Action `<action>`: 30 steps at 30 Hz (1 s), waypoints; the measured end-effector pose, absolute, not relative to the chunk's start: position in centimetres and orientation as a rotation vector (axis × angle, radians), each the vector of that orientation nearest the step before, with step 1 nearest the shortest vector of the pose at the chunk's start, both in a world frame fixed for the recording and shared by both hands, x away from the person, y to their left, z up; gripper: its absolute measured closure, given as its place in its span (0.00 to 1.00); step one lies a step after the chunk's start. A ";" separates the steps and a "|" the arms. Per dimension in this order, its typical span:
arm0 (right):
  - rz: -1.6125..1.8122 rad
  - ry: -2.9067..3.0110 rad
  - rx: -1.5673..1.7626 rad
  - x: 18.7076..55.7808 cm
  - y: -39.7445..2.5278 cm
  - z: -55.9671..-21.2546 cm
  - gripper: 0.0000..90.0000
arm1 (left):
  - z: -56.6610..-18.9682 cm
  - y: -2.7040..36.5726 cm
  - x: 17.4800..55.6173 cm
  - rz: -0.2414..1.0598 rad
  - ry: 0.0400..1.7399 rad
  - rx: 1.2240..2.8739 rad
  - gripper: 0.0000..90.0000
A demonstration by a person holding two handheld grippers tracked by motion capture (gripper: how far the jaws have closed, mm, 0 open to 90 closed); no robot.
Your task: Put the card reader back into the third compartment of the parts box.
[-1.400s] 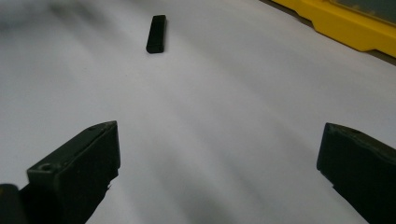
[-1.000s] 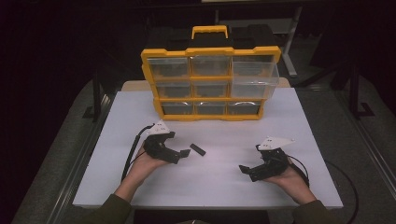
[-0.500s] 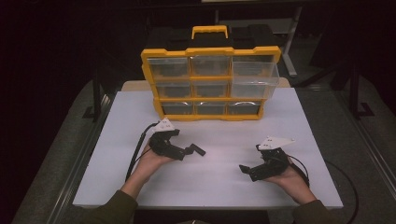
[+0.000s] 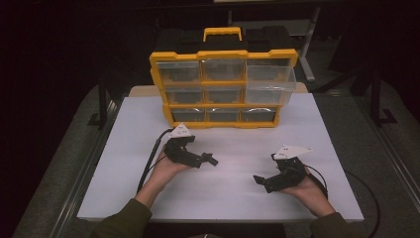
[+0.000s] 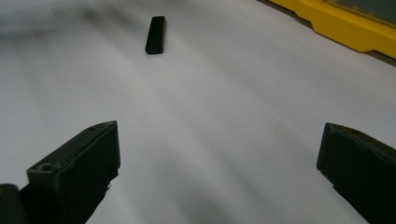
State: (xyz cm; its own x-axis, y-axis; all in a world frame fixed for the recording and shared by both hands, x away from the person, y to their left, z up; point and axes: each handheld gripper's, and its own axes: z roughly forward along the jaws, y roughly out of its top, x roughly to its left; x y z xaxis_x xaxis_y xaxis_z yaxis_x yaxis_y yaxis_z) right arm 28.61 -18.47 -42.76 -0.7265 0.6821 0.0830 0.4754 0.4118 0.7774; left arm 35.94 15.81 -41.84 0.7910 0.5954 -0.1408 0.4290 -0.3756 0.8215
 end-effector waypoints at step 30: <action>1.218 2.412 1.021 28.6 -18.6 -42.7 0.00 | -44.0 14.0 36.3 0.269 0.866 2.025 0.00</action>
State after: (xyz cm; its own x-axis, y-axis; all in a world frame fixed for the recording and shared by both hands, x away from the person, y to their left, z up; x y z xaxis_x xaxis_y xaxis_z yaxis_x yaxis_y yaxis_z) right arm 28.61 -18.62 -42.74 -0.7224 0.6863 0.0841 0.4751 0.4043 0.7816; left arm 36.29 14.00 -43.95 0.7320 0.6680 -0.1339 0.4747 -0.3592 0.8035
